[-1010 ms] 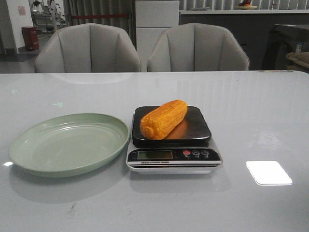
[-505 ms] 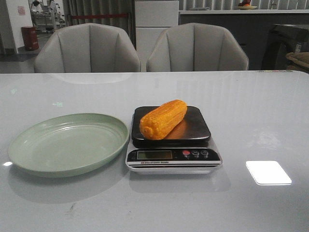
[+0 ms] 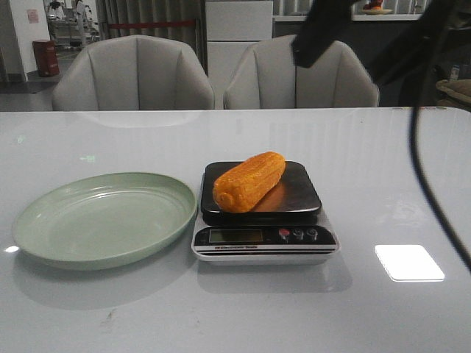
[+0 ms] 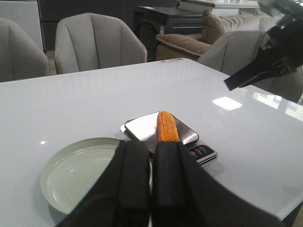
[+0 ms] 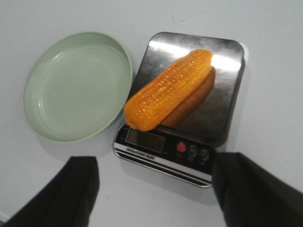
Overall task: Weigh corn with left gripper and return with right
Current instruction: 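Lower the right gripper onto the corn on the scale and grasp it, then lift the corn with the right gripper and lower it onto the green plate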
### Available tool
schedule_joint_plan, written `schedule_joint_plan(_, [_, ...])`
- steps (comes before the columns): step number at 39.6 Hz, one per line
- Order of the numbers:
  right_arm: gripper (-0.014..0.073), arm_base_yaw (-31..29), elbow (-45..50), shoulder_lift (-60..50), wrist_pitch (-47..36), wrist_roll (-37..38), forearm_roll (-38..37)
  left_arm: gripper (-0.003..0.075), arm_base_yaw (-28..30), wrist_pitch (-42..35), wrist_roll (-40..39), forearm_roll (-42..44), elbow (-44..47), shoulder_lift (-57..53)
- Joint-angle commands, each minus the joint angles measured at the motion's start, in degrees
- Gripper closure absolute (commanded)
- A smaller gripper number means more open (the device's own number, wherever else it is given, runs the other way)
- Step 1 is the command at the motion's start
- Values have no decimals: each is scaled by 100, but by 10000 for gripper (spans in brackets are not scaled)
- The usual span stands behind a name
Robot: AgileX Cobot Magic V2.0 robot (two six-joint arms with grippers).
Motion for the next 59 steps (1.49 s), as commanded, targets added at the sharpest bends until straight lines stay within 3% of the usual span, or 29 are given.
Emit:
schedule_joint_plan(1, [0,125,-767,416,-70,246,32,607,-8,-459,-4,3,-139,70])
schedule_joint_plan(8, [0,250,-1825,1380,367,1018,-260,607,-8,-459,-4,3,-139,70])
schedule_joint_plan(18, [1,546,-3110,2487,1524,2863,-1754,607,-8,-459,-4,3,-139,70])
schedule_joint_plan(23, [1,574,-3493,2944,2067,3478,-1846,607,-8,-459,-4,3,-139,70])
schedule_joint_plan(33, [1,585,-3615,3443,2170,4089,-1804,607,-8,-459,-4,3,-139,-49])
schedule_joint_plan(43, [7,572,-3646,3782,2128,4106,-1709,607,-8,-459,-4,3,-139,-556])
schedule_joint_plan(46, [62,540,-3646,3832,2146,4106,-1696,607,-8,-471,-4,3,-139,-581])
schedule_joint_plan(55, [442,529,-3712,3860,2021,4106,-1667,607,-8,-437,-4,3,-139,-568])
schedule_joint_plan(59, [451,626,-3936,3860,2006,4051,-1618,607,-8,-437,-4,3,-139,-568])
